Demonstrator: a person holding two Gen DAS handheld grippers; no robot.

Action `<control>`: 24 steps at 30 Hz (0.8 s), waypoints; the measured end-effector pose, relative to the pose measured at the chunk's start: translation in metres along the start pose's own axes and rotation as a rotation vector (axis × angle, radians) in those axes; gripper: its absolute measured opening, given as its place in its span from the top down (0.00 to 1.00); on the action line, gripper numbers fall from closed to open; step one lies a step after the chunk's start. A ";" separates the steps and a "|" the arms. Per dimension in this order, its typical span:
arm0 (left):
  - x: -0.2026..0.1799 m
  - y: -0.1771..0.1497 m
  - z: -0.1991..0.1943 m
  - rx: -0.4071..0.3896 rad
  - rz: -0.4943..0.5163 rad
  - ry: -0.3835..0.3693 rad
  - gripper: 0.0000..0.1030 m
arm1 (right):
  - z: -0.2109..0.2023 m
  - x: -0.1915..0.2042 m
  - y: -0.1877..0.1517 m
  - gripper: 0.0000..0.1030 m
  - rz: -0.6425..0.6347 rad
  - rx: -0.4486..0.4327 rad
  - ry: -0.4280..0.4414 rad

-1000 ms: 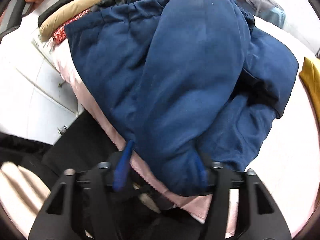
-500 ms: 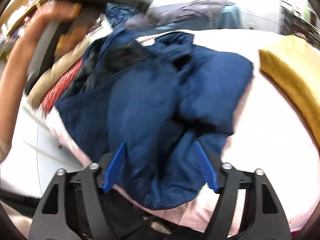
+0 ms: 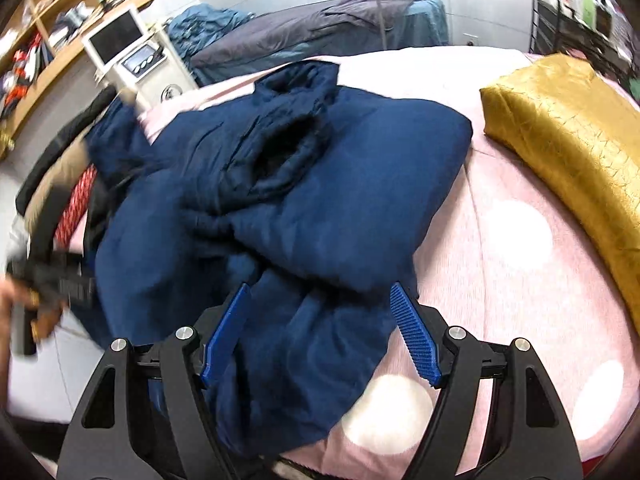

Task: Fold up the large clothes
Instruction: 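Grasp the navy jacket with both grippers and lift it off the bed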

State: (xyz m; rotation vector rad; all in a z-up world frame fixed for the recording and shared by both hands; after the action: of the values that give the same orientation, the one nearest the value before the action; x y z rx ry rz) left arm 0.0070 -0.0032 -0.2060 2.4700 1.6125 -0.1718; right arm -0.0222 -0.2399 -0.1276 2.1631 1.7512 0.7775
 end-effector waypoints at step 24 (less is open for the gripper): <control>-0.170 0.155 -0.080 -0.324 0.321 -0.073 0.06 | 0.014 0.015 0.023 0.30 -0.194 -0.078 -0.187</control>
State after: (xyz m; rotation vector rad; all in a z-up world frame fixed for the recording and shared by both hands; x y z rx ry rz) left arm 0.0802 -0.1989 -0.0801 2.3906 1.0934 0.0431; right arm 0.0064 -0.2295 -0.1238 1.9125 1.7702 0.5659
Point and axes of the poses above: each gripper's, at about its wrist camera, not at the fingertips, and z roughly the way its jaws point, x to its left, y to its top, the point moved 7 cm from there along z, roughly the way its jaws point, and after that the axes turned 4 degrees about -y, right-handed, at the moved point
